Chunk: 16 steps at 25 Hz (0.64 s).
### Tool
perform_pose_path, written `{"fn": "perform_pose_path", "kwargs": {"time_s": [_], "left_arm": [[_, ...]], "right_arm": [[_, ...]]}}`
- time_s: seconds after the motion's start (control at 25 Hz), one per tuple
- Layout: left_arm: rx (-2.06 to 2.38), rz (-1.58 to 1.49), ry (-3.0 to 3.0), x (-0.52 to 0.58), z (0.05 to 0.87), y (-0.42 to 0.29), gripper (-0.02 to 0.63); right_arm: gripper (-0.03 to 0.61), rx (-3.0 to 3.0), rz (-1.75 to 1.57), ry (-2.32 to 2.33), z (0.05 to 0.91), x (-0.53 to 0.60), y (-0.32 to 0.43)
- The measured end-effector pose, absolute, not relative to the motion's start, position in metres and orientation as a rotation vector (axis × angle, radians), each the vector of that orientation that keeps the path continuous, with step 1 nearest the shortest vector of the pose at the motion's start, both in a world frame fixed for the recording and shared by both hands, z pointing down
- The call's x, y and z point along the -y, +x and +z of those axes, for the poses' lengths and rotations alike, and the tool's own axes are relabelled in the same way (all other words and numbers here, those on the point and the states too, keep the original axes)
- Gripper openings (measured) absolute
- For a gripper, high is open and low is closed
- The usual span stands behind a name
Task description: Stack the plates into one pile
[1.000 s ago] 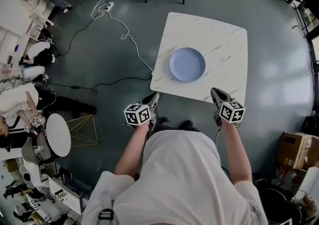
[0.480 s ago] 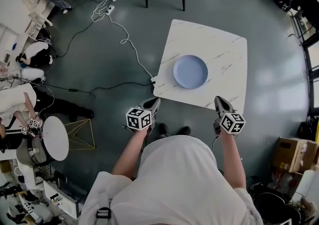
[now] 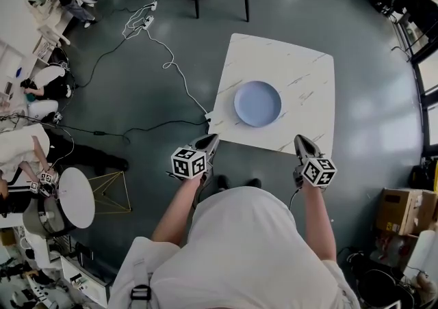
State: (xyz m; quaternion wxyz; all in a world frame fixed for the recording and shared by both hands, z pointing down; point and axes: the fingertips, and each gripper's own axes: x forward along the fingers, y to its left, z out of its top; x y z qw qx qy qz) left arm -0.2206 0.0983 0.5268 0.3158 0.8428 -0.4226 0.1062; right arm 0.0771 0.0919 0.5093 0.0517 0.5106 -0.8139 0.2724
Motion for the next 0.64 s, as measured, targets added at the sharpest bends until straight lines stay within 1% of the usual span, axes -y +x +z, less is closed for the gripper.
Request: {"fn": "perform_pose_path", "kwargs": {"time_s": [0.36,0.64], "left_arm": [[1.114,0.277,2.21,-0.099,0.527,-0.215,0.012],[1.121,0.268,2.201,-0.103,0.527,-0.22,0.012]], "right_arm": [[0.028,2.459,0.847,1.573,0.51,-0.096,0.089],[0.028,2.477,0.841,1.565,0.508,-0.099,0.084]]}}
